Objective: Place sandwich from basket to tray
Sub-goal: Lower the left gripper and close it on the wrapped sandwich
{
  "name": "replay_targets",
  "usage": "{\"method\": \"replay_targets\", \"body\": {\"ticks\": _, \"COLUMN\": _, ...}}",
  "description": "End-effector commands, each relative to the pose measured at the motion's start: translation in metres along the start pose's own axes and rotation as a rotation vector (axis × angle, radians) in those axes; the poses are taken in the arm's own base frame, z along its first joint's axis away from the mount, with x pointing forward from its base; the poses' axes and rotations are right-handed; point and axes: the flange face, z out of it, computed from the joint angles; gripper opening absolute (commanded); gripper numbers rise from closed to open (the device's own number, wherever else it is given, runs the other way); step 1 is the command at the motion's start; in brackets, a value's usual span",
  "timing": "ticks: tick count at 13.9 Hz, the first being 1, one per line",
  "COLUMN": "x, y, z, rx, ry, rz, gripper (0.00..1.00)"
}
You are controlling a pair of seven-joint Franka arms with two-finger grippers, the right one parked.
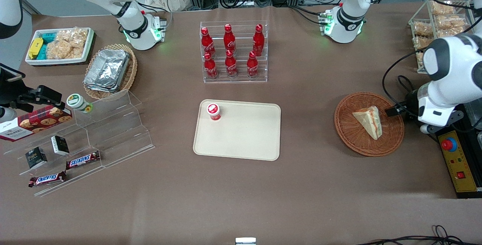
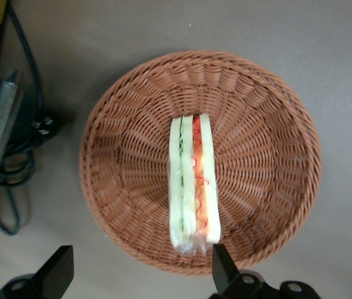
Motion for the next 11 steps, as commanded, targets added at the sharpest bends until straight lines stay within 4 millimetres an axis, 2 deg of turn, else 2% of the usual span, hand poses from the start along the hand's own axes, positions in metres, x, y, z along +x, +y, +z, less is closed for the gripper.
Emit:
{"method": "replay_targets", "body": {"ticks": 1, "x": -0.001, "y": 0.007, "z": 0.036, "rx": -0.034, "ry": 0.025, "rz": -0.077, "gripper": 1.0}}
{"method": "replay_targets", "body": {"ticks": 6, "x": 0.0, "y": 0.016, "z": 0.089, "rx": -0.076, "ry": 0.031, "rz": -0.115, "gripper": 1.0}}
{"method": "replay_targets", "body": {"ticks": 11, "x": -0.009, "y": 0.014, "z": 0.116, "rx": -0.081, "ry": 0.046, "rz": -0.118, "gripper": 1.0}}
